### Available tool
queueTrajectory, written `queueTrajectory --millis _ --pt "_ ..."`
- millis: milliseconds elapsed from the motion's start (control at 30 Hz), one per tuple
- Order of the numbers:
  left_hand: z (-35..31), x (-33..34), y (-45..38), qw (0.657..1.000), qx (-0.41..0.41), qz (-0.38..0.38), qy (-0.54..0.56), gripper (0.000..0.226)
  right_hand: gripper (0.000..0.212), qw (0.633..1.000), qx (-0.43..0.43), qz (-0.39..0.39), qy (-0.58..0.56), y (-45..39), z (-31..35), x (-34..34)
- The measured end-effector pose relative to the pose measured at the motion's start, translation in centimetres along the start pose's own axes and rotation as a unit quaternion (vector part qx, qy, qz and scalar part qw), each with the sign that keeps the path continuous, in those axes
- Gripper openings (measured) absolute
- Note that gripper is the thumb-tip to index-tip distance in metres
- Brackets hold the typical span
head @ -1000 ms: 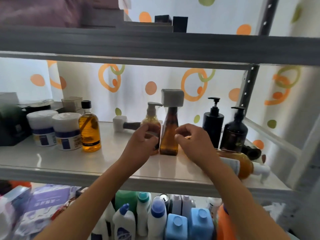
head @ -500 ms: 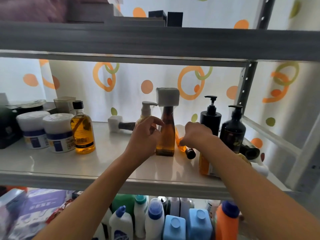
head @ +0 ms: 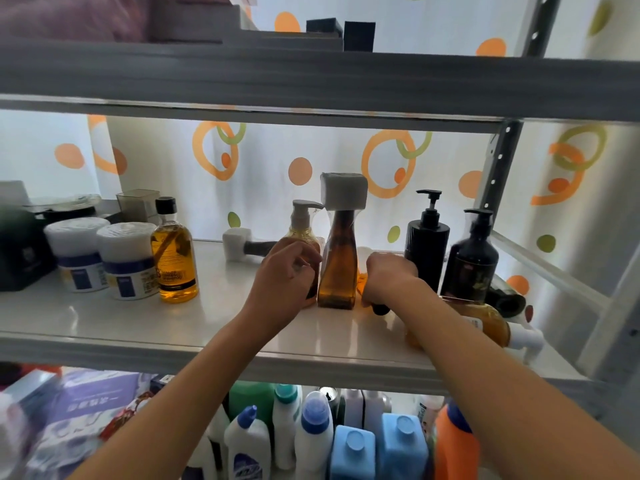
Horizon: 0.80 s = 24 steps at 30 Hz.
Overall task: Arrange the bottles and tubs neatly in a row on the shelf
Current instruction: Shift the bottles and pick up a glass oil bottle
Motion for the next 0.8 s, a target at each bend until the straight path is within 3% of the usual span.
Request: queueTrajectory --millis 233,367,467,600,800 --pt "0.5 -0.6 -1.0 1.000 -0.030 0.000 0.003 0.017 0.016 0.998 0.032 -0.025 -0.039 0.7 0.0 -1.7" --pt "0.1 -0.9 -0.8 0.999 -0.032 0.008 0.027 0.019 0.033 0.991 0.046 -0.098 -0.084 1.1 -0.2 -4.0" --pt "0.0 -1.2 -0.2 0.999 -0.034 0.011 0.034 0.020 0.022 0.977 0.040 -0.167 -0.129 1.9 -0.3 -6.3" --pt "-0.2 -1.2 0.6 0.998 -0.038 0.027 0.042 0.021 0.027 0.950 0.025 -0.229 -0.211 3.0 -0.8 -9.1" --pt "-1.3 -0.8 1.4 0.991 -0.049 0.100 0.068 0.014 0.029 0.924 -0.025 -0.255 -0.284 5.5 1.0 -11.9"
Point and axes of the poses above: each hand's wrist, its own y-axis away from the middle knuckle, its own x-axis out of the palm, z = x × y, the point moved 9 cm from there along -y, towards the middle knuckle, and after that the axes turned 4 degrees about -z, right-handed, at the moved point
